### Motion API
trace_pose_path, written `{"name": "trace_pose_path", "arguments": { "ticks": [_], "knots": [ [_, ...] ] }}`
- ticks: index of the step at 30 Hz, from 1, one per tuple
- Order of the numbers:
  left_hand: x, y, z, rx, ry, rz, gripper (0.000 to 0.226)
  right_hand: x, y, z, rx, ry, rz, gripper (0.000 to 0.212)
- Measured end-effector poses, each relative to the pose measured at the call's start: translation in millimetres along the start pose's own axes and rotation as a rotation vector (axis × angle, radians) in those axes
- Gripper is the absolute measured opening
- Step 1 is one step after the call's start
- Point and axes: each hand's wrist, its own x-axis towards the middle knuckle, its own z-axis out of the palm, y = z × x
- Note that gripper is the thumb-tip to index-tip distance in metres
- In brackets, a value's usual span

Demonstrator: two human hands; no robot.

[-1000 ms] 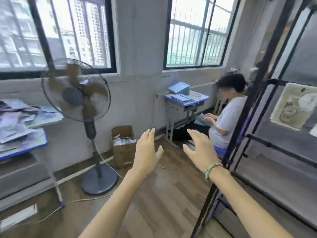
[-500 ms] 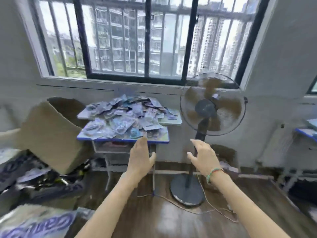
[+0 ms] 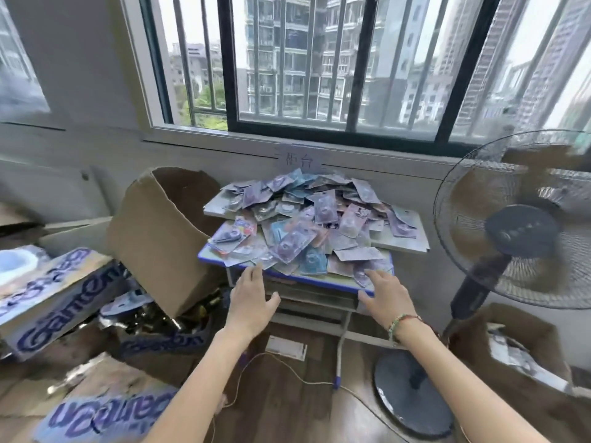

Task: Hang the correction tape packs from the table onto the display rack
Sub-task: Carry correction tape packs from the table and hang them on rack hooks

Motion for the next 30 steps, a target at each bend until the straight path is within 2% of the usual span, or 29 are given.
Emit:
{"name": "trace_pose_path", "arguments": {
  "ticks": [3,9,15,19,23,26,30],
  "knots": [
    [50,-4,13,0.015,-0.036,-0.033,0.077,59,5,6,0.013,-0.013,0.007,0.048],
    [145,-12,41,0.082,-0.072,-0.066,0.077,180,7,17,0.077,-0.012,0.004,0.053],
    [206,-26,74,0.094,-0.187,-0.124,0.084,256,4,49,0.077,-0.063,0.064,0.049],
    [254,-32,91,0.105,-0.253,-0.109,0.086,304,-4,63,0.069,-0.033,0.109,0.054],
    [294,-36,114,0.145,-0.407,-0.082,0.097,351,-11,80,0.031,-0.039,0.192,0.056],
    [316,-41,130,0.182,-0.492,-0.079,0.103,389,-24,92,0.036,-0.048,0.239,0.069],
    [332,-50,148,0.223,-0.497,-0.074,0.108,429,-42,109,-0.003,-0.074,0.243,0.09]
  ]
}}
